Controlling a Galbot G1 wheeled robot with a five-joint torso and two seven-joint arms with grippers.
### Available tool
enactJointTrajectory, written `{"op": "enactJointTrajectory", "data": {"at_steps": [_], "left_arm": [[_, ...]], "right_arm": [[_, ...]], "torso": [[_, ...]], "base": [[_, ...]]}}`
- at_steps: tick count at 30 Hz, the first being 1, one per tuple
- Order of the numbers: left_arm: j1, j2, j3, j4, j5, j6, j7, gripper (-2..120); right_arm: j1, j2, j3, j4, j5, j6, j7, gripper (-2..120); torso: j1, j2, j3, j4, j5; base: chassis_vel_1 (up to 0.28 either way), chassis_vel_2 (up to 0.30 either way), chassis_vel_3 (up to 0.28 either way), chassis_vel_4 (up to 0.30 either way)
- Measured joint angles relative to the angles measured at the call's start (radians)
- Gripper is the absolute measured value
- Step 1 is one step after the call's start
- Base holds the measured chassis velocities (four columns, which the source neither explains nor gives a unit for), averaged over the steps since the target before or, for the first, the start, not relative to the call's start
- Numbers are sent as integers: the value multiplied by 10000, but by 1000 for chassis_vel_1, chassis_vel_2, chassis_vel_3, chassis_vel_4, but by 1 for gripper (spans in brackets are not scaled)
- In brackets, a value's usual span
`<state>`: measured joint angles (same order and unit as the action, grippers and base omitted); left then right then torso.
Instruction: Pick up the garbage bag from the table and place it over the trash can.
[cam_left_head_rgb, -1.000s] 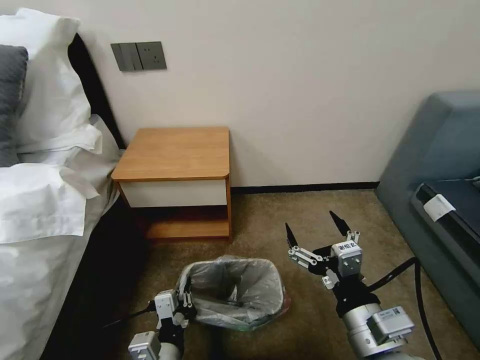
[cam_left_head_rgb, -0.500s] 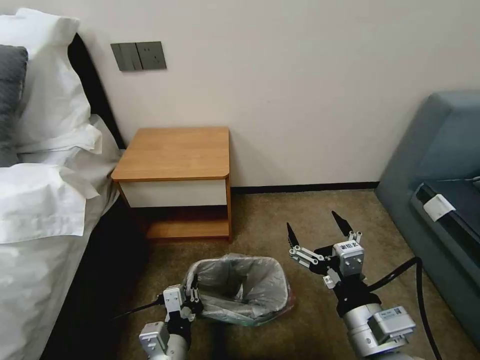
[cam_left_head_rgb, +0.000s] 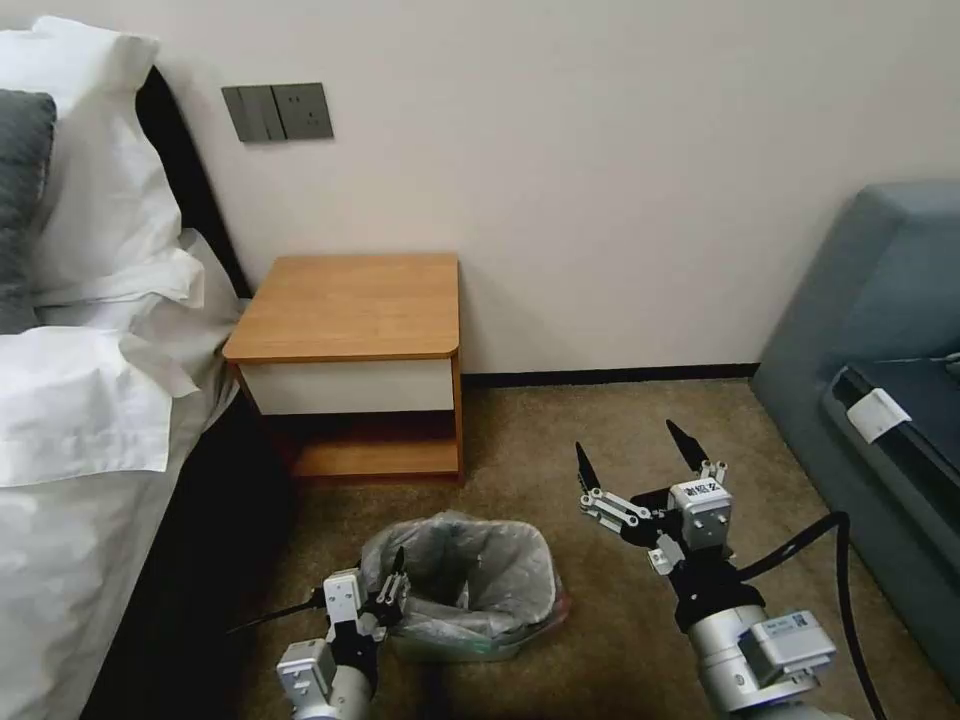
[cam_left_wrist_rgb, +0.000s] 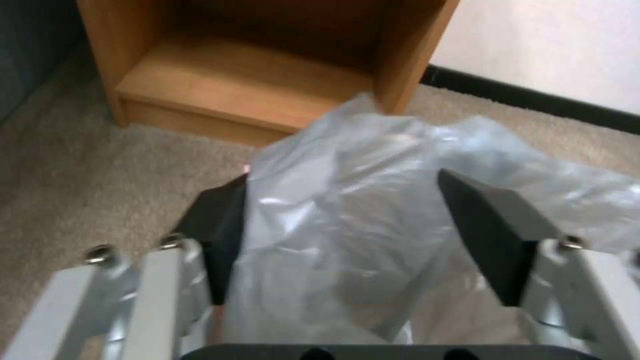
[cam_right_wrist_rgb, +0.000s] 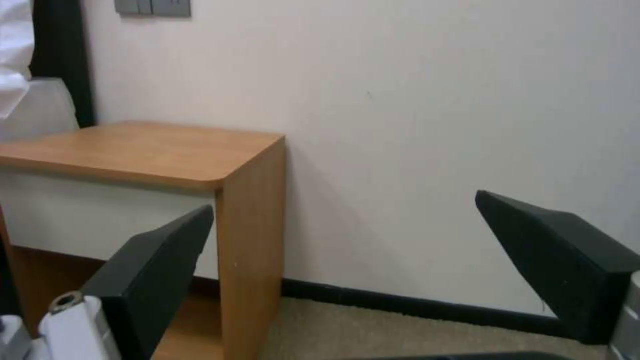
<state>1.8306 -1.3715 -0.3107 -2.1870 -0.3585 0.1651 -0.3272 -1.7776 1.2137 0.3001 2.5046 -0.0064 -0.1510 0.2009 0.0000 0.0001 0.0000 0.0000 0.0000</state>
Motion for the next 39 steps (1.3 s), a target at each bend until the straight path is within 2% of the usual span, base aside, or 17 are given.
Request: {"op": "enactJointTrajectory", "data": {"at_steps": [1, 5, 6, 9, 19, 22, 25, 26, 29, 30, 32, 33, 34, 36, 37, 39], "left_arm": [[0, 0, 0, 0, 0, 0, 0, 71], [87, 58, -65, -199, -6, -12, 2, 89], [87, 58, -65, -199, -6, -12, 2, 89], [190, 151, -141, -352, -15, -18, 28, 99], [402, 247, -174, -718, 70, -47, 45, 100], [465, 245, -260, -853, 415, -301, 102, 100], [301, 155, -802, -815, 1459, -1747, 406, 100], [301, 155, -802, -815, 1459, -1747, 406, 100], [194, 217, -1395, -864, 2294, -3409, 1080, 100], [194, 217, -1395, -864, 2294, -3409, 1080, 100], [499, 196, -1597, -1303, 2033, -3759, 1742, 100], [499, 196, -1597, -1303, 2033, -3759, 1742, 100], [741, 81, -1691, -1432, 1830, -3874, 2179, 100], [1323, -131, -2263, -1530, 1418, -4185, 2847, 100], [1323, -131, -2263, -1530, 1418, -4185, 2847, 100], [2096, -300, -2988, -1700, 753, -4336, 3232, 100]], "right_arm": [[0, 0, 0, 0, 0, 0, 0, 100], [15, 41, -50, -17, 59, 0, 19, 100], [15, 41, -50, -17, 59, 0, 19, 100], [16, 85, -105, -26, 133, -2, 76, 100], [-31, 140, -151, -38, 185, -4, 156, 100], [-22, 151, -145, -42, 247, -4, 169, 100], [-12, 261, -110, -67, 375, 213, 147, 100], [-12, 261, -110, -67, 375, 213, 147, 100], [-154, 506, 64, -353, 424, 850, 137, 100], [-154, 506, 64, -353, 424, 850, 137, 100], [-441, 681, 458, -506, 374, 1369, -9, 100], [-441, 681, 458, -506, 374, 1369, -9, 100], [-626, 767, 681, -520, 385, 1534, -100, 100], [-1029, 1005, 1031, -517, 404, 2017, -168, 100], [-1029, 1005, 1031, -517, 404, 2017, -168, 100], [-1509, 1329, 1428, -504, 395, 2541, -373, 100]], "torso": [[0, 0, 0, 0, 0], [1, 0, -1, 0, 0], [1, 0, -1, 0, 0], [0, 0, 0, 0, 0], [0, 0, 0, 0, 0], [0, 0, 0, 0, 0], [0, -1, -1, 1, 0], [0, -1, -1, 1, 0], [0, -1, 0, 0, -2], [0, -1, 0, 0, -2], [0, 0, -1, -2, 5], [0, 0, -1, -2, 5], [0, 0, -1, -2, 0], [0, 0, -1, -1, 0], [0, 0, -1, -1, 0], [1, -1, -1, 1, -1]], "base": [[0, 0, 0, 0], [0, 0, 0, 0], [0, 0, 0, 0], [0, 0, 0, 0], [0, 0, 0, 0], [0, 0, 0, 0], [0, 0, 0, 0], [0, 0, 0, 0], [0, 0, 0, 0], [0, 0, 0, 0], [0, 0, 0, 0], [0, 0, 0, 0], [0, 0, 0, 0], [0, 0, 0, 0], [0, 0, 0, 0], [0, 0, 0, 0]]}}
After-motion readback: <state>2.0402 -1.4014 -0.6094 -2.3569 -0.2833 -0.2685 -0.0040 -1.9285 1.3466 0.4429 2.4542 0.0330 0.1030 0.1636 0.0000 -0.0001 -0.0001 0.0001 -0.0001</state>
